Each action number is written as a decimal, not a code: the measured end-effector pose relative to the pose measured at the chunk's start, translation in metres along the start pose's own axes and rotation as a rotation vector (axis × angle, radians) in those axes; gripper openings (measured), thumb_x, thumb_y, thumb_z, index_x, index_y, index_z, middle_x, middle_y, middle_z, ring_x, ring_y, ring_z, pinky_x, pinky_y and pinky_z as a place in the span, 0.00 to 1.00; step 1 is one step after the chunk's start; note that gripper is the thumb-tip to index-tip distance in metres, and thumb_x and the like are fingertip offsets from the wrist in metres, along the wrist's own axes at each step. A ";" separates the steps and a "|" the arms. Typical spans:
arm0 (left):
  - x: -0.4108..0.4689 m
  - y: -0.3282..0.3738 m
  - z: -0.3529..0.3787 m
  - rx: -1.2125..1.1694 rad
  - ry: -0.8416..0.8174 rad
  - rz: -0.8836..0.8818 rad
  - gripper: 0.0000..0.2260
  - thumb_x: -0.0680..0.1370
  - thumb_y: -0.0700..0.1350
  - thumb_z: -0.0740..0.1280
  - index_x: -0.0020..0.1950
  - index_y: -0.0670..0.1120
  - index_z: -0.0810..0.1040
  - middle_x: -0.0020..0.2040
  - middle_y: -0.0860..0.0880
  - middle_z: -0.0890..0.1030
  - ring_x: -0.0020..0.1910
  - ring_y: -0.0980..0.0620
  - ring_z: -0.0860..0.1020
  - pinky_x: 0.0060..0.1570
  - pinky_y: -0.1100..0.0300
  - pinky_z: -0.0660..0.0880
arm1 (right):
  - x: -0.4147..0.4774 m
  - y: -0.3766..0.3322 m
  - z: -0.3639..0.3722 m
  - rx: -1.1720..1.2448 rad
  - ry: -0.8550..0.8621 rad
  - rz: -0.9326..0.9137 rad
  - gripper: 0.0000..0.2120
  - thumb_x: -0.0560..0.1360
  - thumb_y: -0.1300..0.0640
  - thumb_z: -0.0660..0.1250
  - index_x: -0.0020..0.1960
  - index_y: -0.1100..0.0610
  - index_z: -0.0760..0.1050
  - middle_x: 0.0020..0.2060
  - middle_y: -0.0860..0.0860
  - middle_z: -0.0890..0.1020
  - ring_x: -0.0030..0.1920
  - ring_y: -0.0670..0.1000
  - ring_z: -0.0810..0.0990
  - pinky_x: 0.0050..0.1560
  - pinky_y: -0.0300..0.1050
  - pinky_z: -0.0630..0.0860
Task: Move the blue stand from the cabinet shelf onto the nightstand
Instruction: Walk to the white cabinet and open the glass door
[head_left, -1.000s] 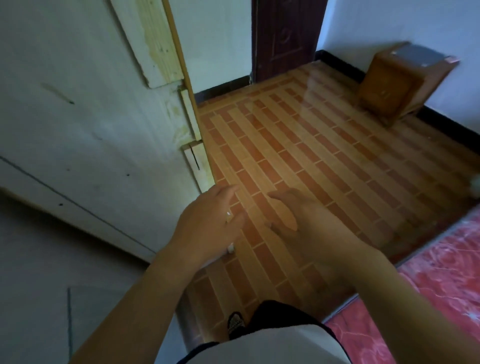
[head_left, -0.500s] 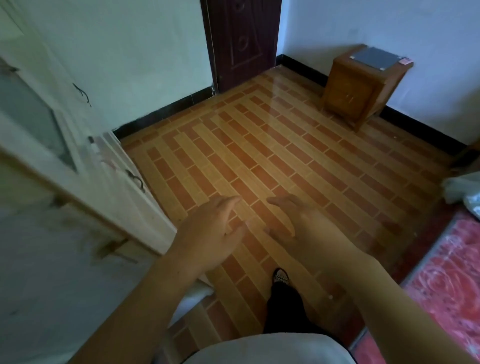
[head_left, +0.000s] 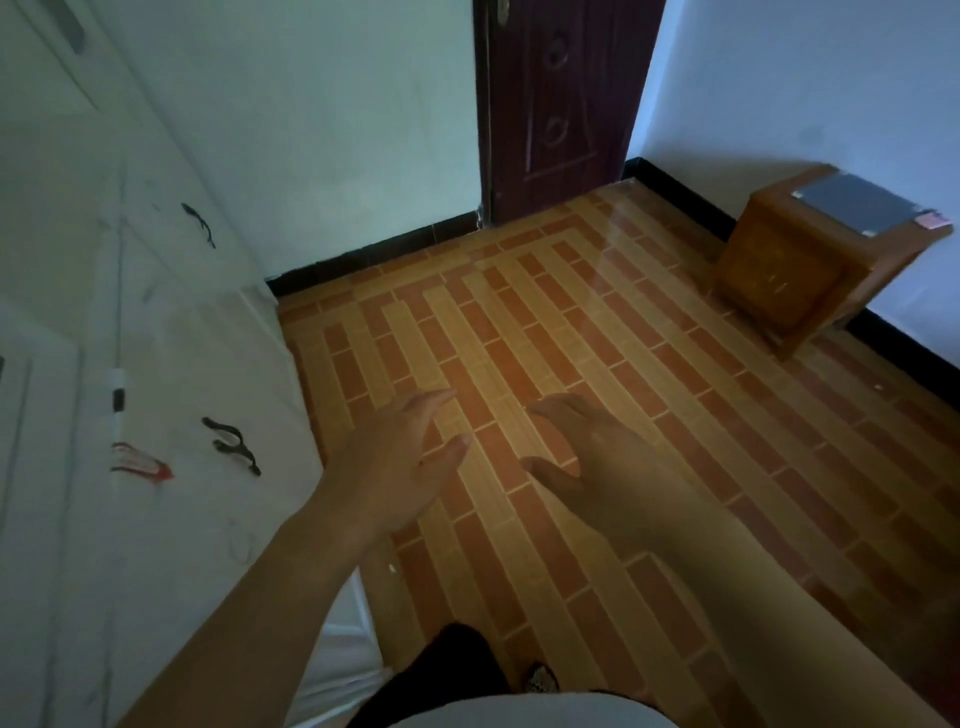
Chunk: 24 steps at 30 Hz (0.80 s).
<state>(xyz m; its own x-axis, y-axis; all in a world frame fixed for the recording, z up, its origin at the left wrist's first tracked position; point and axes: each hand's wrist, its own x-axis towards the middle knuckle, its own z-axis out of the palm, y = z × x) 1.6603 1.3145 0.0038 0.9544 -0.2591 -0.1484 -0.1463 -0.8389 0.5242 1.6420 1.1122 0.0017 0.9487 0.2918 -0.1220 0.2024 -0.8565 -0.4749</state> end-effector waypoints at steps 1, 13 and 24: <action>0.009 -0.003 -0.002 -0.009 0.009 -0.020 0.25 0.77 0.59 0.58 0.73 0.56 0.59 0.73 0.54 0.64 0.70 0.54 0.64 0.66 0.55 0.65 | 0.015 0.002 -0.004 -0.001 -0.013 -0.021 0.26 0.75 0.42 0.59 0.71 0.44 0.56 0.72 0.44 0.62 0.65 0.48 0.70 0.62 0.44 0.70; 0.166 -0.075 -0.091 0.044 0.200 -0.180 0.23 0.77 0.58 0.58 0.71 0.55 0.62 0.71 0.54 0.67 0.63 0.54 0.71 0.62 0.56 0.68 | 0.266 -0.031 -0.058 -0.105 -0.109 -0.333 0.25 0.76 0.46 0.61 0.70 0.47 0.58 0.71 0.46 0.63 0.68 0.50 0.66 0.64 0.48 0.67; 0.212 -0.155 -0.181 0.081 0.445 -0.518 0.23 0.77 0.58 0.58 0.71 0.55 0.63 0.70 0.54 0.68 0.61 0.53 0.74 0.59 0.59 0.68 | 0.437 -0.124 -0.050 -0.098 -0.253 -0.685 0.25 0.75 0.43 0.59 0.70 0.45 0.58 0.71 0.45 0.65 0.68 0.50 0.65 0.64 0.46 0.65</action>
<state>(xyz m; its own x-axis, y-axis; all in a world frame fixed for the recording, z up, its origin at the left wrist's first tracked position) 1.9320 1.4763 0.0427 0.9200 0.3918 0.0051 0.3551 -0.8391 0.4122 2.0438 1.3251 0.0512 0.5188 0.8544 -0.0290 0.7616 -0.4773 -0.4383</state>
